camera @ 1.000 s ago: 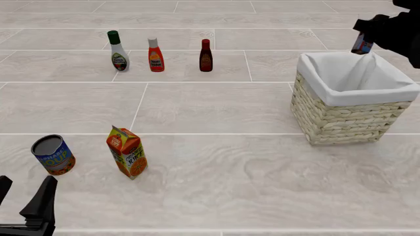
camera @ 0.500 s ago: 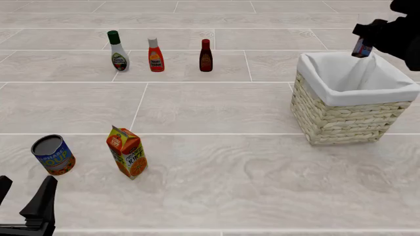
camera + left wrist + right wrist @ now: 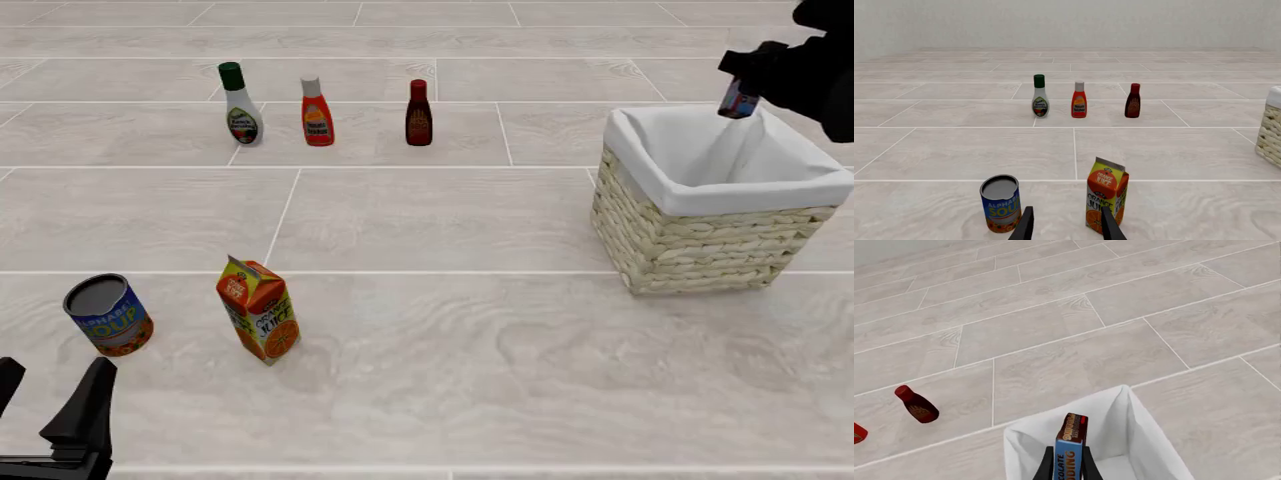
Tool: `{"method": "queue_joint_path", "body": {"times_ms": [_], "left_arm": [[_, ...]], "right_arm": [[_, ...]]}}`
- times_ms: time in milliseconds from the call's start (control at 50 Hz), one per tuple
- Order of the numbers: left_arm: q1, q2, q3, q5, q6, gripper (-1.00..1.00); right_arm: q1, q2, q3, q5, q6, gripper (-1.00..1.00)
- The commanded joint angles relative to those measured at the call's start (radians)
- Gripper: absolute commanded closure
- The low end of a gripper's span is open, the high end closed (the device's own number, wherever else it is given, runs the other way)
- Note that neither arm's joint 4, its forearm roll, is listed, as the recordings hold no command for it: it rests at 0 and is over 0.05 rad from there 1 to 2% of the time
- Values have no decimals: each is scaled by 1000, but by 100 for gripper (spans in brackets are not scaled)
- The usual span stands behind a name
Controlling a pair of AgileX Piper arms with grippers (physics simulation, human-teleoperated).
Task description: Pick the chocolate pudding and place it in the basket.
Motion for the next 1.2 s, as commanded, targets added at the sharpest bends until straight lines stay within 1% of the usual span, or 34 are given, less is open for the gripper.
{"method": "queue_joint_path", "body": {"times_ms": [20, 400, 1200], "left_arm": [[0, 0, 0, 0, 0, -100], [0, 0, 0, 0, 0, -100], [0, 0, 0, 0, 0, -100]], "right_arm": [[-5, 17, -22, 3, 9, 100], [-18, 62, -56, 8, 11, 100], [-40, 132, -59, -12, 14, 100]]}}
